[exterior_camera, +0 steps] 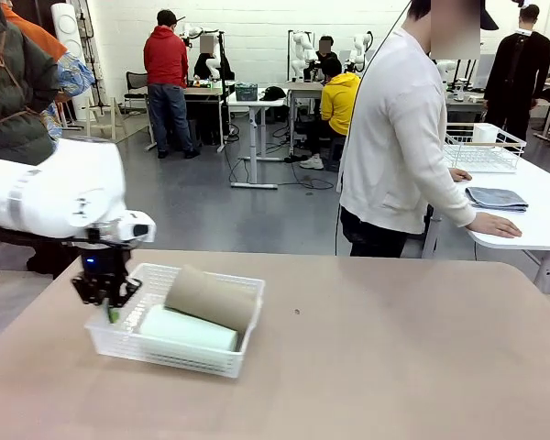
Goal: Clean and organize the cups into the basket.
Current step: Move the Organizing basket back to the left side of the table.
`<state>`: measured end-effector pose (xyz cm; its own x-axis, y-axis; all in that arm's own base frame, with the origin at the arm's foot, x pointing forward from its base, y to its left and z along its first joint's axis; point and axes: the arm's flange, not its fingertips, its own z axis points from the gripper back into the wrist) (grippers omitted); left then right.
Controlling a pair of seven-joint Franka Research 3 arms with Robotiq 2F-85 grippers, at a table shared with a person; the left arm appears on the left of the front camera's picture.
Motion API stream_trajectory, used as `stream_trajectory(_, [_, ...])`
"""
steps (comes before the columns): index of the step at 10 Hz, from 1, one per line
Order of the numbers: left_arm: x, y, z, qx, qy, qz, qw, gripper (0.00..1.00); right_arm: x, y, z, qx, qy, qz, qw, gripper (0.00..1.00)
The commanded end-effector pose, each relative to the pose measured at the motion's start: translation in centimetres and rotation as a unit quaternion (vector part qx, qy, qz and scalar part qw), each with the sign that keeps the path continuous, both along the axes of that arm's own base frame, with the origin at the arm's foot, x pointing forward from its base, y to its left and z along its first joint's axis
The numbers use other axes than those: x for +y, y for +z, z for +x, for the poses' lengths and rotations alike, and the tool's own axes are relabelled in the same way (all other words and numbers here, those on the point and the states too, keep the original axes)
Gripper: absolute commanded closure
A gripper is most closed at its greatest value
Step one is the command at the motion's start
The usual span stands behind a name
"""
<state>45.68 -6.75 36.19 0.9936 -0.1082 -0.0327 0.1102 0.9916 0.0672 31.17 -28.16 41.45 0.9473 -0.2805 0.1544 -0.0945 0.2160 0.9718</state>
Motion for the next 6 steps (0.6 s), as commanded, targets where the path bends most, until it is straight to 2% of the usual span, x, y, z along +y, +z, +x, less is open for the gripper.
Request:
stream_trajectory(1, [3.7,0.6,-0.4,-0.022,0.008,0.005,1.0,0.94,0.1,0.0,0.0,-0.001,-0.002,-0.005,1.0,0.0])
stream_trajectory(2, [5.6,0.5,-0.4,-0.022,0.019,0.001,1.0,0.94,0.1,0.0,0.0,-0.001,-0.002,-0.005,1.0,0.0])
stream_trajectory(3, [2.4,2.9,1.2,-0.047,0.073,0.031,0.996,0.94,0.1,0.0,0.0,-0.001,-0.002,-0.005,1.0,0.0])
stream_trajectory(4, [4.0,2.2,1.7,-0.043,0.111,0.02,0.993,0.94,0.1,0.0,0.0,-0.001,-0.002,-0.005,1.0,0.0])
stream_trajectory(6, [7.1,2.1,2.8,-0.034,0.14,0.0,0.99,0.94,0.1,0.0,0.0,-0.001,-0.002,-0.005,1.0,0.0])
